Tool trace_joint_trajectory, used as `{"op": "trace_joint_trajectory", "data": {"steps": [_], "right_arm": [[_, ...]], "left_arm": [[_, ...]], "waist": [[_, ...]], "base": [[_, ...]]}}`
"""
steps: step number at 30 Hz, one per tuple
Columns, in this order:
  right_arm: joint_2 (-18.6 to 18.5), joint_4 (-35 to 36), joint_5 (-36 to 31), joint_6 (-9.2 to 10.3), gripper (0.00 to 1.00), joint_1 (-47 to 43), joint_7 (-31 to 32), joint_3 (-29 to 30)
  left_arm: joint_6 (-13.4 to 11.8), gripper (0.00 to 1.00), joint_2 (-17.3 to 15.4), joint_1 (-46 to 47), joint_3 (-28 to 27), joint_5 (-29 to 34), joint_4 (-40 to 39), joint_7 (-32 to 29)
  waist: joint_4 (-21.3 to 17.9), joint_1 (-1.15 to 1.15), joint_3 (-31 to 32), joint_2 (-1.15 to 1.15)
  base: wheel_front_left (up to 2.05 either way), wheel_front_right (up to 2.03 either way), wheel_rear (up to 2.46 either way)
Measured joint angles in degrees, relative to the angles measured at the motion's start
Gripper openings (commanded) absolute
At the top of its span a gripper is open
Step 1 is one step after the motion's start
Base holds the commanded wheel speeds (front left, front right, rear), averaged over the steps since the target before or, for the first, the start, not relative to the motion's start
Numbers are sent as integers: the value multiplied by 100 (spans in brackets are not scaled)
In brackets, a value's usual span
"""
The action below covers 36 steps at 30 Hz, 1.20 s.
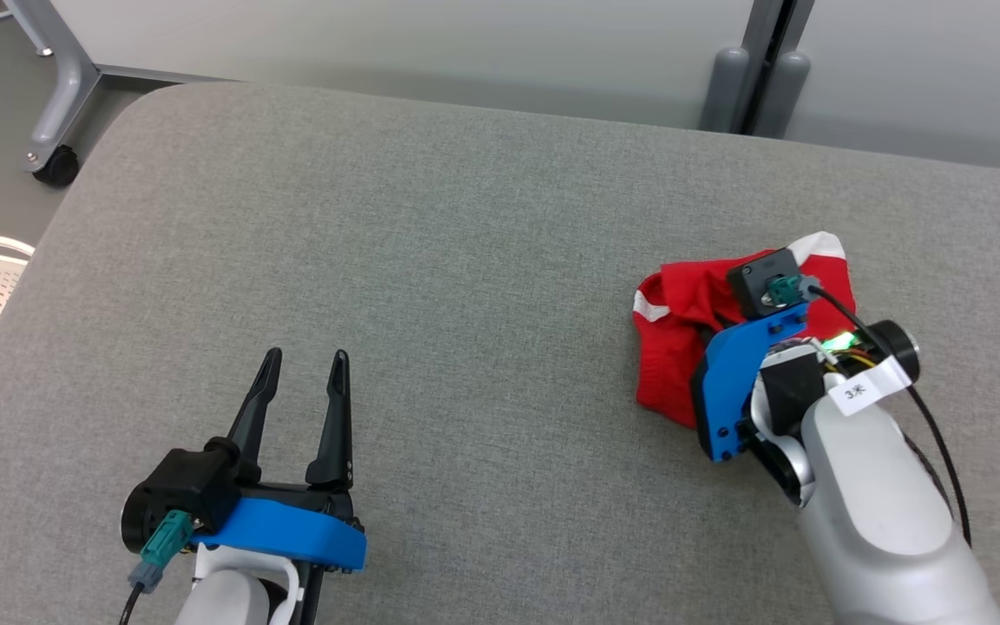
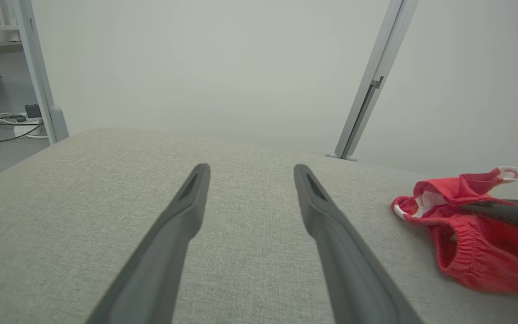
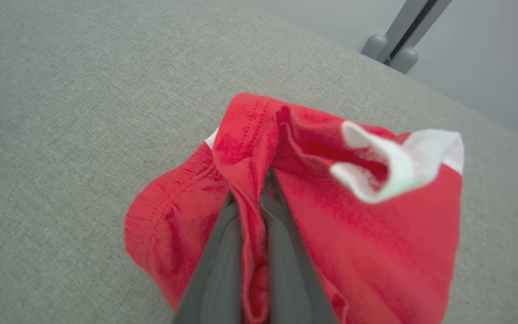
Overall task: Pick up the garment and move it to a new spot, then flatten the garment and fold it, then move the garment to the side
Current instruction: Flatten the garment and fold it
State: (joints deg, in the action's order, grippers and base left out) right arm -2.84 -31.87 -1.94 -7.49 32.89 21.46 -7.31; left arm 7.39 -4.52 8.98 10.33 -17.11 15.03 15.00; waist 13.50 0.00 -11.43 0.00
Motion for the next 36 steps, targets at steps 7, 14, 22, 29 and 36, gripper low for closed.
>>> {"op": "trace_joint_trajectory", "data": {"steps": [7, 14, 22, 29, 36], "right_arm": [[-1, -211, 1216, 0, 100, 30, -100, -716], [7, 481, 3162, 0, 100, -20, -443, -1396], [-237, 1146, 2154, 0, 100, -261, -1185, -198], [-466, 1246, 722, 0, 100, -1014, -1817, 1236], [-88, 1647, 385, 0, 100, -1923, -2765, 2082]], "left_arm": [[0, 100, -7, -28, -21, -40, 11, 0], [0, 100, -33, -63, -60, -48, 14, -1], [0, 100, -47, -168, -187, 4, -76, 0], [1, 100, -38, -162, -81, 22, -100, 0], [0, 100, -76, -218, -188, 91, -103, 0]], "waist": [[36, 0, 65, 0], [-97, 0, 174, 0], [-345, 0, 235, 0], [-378, 0, 269, 0], [-491, 0, 438, 0]], "base": [[0, 0, 0], [0, 0, 0], [0, 0, 0], [0, 0, 0], [0, 0, 0]]}}
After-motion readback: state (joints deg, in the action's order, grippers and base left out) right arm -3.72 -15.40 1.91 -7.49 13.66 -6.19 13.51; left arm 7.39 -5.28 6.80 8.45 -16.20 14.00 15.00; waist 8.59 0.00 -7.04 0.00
